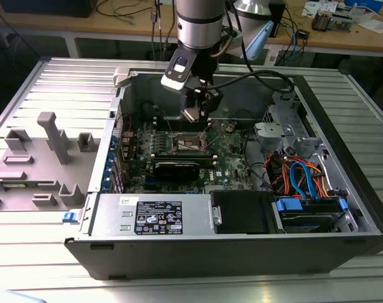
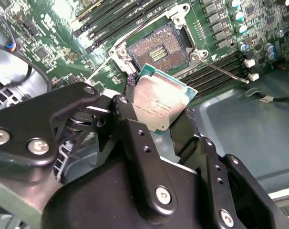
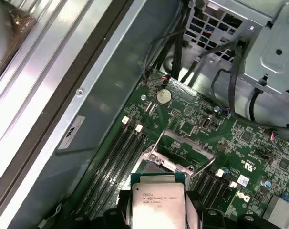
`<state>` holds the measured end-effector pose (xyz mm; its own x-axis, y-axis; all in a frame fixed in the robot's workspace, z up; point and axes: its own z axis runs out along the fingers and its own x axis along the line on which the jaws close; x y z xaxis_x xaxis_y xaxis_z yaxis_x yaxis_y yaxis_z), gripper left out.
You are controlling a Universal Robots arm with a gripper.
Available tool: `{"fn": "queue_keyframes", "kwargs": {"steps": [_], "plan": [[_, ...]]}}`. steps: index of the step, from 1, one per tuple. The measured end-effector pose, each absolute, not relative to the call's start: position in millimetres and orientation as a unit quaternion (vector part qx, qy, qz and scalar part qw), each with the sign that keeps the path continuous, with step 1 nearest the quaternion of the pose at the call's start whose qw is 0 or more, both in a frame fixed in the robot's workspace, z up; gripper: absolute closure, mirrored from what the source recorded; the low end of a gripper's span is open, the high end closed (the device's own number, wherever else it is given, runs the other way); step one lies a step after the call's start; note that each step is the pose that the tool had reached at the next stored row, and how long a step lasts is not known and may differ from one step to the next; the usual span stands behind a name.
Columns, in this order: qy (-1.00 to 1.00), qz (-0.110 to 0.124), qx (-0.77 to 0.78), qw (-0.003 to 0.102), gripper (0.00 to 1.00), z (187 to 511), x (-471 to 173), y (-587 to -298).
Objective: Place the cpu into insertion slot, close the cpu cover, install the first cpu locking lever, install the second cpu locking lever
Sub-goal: 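Place the cpu into insertion slot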
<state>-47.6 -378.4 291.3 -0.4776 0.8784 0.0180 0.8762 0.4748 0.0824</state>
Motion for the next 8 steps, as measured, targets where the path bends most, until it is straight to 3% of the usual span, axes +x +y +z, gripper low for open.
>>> {"fn": "queue_keyframes", "kwargs": {"steps": [8], "plan": [[0.811, 0.039, 0.584, 0.017, 0.46, 289.9, -47.6, -378.3]]}}
